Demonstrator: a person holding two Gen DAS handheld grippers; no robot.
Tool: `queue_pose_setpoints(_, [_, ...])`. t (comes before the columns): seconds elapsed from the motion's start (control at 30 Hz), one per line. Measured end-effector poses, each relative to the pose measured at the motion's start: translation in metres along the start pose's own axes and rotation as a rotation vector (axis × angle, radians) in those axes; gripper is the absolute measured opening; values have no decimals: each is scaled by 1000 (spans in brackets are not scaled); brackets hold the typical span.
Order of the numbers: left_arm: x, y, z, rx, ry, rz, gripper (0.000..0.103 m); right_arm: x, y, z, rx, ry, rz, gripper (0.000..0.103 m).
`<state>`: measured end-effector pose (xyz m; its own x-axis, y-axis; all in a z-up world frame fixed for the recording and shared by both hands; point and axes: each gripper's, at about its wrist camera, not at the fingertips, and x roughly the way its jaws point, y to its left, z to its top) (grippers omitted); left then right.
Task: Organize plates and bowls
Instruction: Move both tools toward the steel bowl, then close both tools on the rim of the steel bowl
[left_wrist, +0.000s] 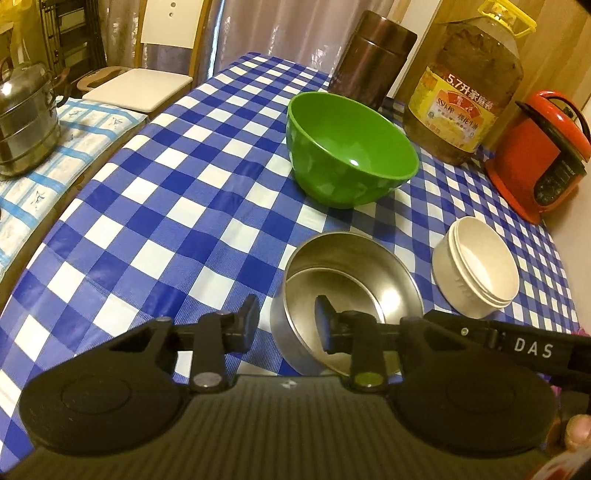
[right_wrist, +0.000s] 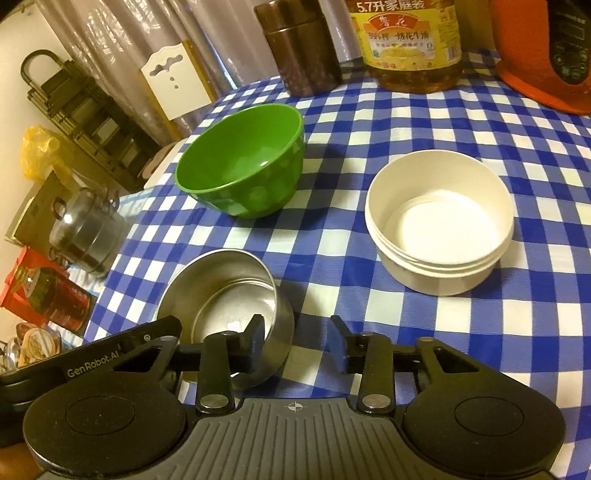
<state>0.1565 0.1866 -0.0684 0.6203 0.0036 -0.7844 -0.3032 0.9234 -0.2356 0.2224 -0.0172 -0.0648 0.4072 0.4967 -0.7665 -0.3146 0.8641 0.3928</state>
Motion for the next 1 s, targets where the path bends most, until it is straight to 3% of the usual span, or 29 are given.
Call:
queue_pose_setpoints(0.27, [5,-1,-2,-2,8,0,9,6,4,1,-7,6,30,16])
queue_pose_setpoints(0.53, [4,-4,-2,8,9,4,9,7,9,2,-24,13,41,5])
queue_pose_setpoints(1.0, [-13,-18,-12,34,10,-18,8,-16,0,-10,-5,2,39,4])
